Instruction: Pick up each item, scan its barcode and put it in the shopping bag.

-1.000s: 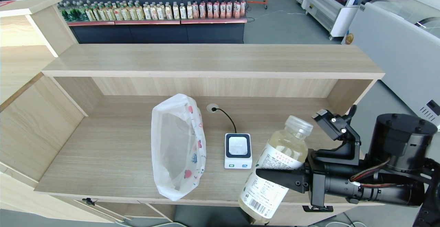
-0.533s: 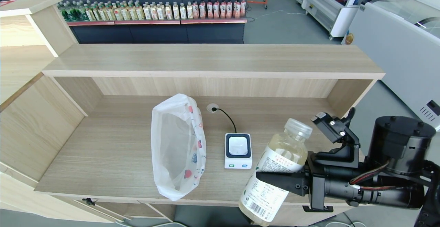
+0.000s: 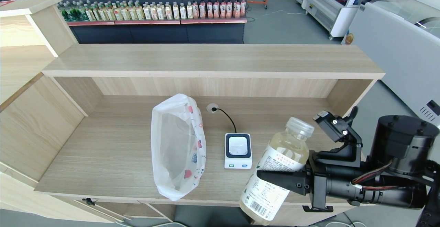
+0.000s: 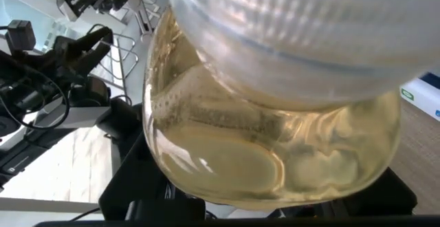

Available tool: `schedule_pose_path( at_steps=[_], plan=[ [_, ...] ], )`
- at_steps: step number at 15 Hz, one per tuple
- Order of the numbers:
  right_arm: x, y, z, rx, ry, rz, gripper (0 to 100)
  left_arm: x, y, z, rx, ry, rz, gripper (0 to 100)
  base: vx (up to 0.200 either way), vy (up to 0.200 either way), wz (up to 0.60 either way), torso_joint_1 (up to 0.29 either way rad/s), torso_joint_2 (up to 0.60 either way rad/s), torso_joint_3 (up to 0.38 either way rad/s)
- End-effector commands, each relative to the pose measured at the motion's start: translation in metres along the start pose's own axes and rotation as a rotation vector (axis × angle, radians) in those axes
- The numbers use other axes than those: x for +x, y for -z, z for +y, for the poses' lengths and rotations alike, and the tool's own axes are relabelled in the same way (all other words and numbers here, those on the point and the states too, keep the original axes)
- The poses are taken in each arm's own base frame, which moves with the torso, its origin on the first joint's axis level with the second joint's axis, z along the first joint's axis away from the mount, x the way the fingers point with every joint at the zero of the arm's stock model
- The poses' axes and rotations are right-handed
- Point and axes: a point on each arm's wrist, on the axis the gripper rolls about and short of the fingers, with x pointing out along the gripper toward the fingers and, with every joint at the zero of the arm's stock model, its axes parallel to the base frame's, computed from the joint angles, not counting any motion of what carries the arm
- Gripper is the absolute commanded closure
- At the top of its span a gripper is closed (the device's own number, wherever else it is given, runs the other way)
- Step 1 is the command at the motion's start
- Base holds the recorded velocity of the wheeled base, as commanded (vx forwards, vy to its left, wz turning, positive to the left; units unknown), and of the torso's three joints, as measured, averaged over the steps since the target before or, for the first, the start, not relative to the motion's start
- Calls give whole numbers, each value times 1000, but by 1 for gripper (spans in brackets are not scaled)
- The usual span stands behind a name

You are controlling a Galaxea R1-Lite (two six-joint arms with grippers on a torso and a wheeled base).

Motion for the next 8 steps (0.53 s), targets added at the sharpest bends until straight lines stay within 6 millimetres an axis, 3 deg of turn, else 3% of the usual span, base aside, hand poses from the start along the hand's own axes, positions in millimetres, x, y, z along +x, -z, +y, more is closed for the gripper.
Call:
schedule_pose_path(
  at_steps=[1, 3, 6, 8],
  plan=[
    [-1, -1, 1, -5, -1, -7, 100, 0, 0, 0, 0, -1, 0, 0, 0, 0, 0, 0, 0, 0],
    [-6, -6, 4, -34, 30, -37, 100, 0, 0, 0, 0, -1, 0, 0, 0, 0, 0, 0, 0, 0],
    [-26, -17, 4, -262, 246, -114, 100, 0, 0, 0, 0, -1, 0, 0, 0, 0, 0, 0, 0, 0],
    [-70, -17, -26, -603, 608, 20, 100, 0, 0, 0, 0, -1, 0, 0, 0, 0, 0, 0, 0, 0]
  ],
)
